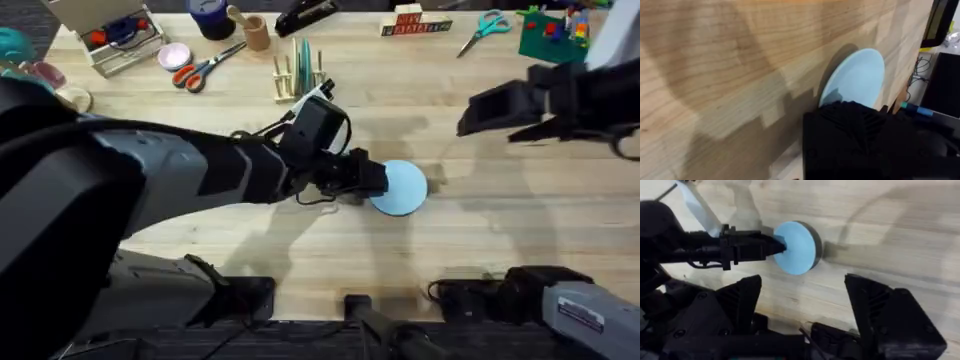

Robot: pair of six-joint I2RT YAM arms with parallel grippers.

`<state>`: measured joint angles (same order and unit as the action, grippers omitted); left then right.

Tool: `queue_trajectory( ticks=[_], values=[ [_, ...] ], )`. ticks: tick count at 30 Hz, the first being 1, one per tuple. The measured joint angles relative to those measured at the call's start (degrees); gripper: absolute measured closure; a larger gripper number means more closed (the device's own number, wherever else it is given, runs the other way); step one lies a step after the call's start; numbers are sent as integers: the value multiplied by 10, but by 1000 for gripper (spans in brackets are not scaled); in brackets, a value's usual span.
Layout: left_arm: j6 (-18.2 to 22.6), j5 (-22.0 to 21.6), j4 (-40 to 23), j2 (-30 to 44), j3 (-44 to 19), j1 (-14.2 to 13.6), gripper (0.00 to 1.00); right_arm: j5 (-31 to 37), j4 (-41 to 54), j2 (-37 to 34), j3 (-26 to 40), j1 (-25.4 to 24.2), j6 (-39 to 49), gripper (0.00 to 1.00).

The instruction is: Pick up the plates from the table one by one and place each into a slot on the dish rack.

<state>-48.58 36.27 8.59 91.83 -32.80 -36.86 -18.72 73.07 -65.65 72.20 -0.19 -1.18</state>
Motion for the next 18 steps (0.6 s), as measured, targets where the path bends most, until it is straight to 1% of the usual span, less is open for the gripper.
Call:
queue_trajectory(
  ticks=[5,10,18],
  values=[
    [0,0,0,0,0,0,959,-46,-33,0,-66,-1,4,7],
    [0,0,0,0,0,0,959,-77,-62,0,-130,-6,4,7],
    [0,0,0,0,0,0,959,-135,-107,0,-214,-55,16,6]
  ],
)
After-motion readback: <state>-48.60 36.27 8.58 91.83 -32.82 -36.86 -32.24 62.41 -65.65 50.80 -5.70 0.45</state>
